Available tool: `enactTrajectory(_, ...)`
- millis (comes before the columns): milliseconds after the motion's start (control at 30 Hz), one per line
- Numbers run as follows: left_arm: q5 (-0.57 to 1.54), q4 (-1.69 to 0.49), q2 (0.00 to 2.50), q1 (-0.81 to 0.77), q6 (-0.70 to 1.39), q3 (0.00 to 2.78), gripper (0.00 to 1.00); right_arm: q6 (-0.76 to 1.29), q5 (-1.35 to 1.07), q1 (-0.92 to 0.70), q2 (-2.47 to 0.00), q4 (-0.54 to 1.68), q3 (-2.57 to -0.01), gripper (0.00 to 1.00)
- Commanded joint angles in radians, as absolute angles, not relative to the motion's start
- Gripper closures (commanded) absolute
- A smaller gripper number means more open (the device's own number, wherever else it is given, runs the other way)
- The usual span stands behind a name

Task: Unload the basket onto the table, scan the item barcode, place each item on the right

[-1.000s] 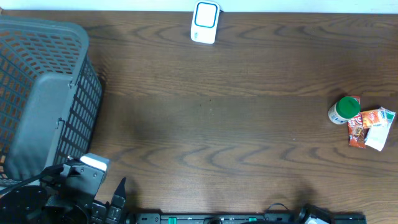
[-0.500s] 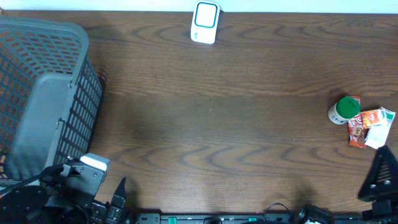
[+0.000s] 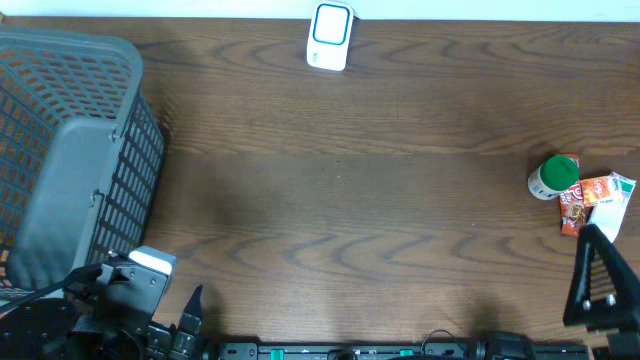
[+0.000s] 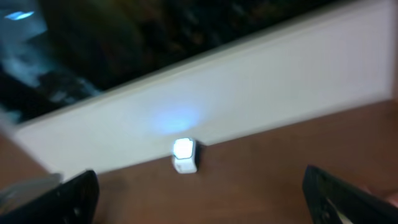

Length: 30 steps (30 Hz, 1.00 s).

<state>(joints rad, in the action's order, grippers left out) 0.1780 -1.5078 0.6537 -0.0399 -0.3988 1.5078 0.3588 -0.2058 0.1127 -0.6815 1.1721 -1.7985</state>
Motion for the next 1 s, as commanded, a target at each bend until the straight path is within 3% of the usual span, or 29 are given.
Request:
enactTrajectory(0, 0.184, -1.507, 0.651, -0.036, -0.394, 1.504, 0.01, 0.279, -0.102, -0.001, -0.592, 1.139, -1.700, 0.01)
enactTrajectory(233, 0.184, -1.507, 0.651, -0.036, -0.394, 1.504, 0.01, 0.279, 0.070, -0.079, -0.360, 0.945, -1.274, 0.01)
enactTrajectory(633, 0.184, -1.507, 0.651, -0.036, -0.394, 1.504, 0.01, 0.279, 0.077, -0.094, -0.004, 0.083, -0.374, 0.01)
enactTrajectory(967, 0.184, -1.507, 0.651, -0.036, -0.394, 1.504, 0.01, 0.279, 0.169, -0.117, -0.006, -0.096, -0.064, 0.01)
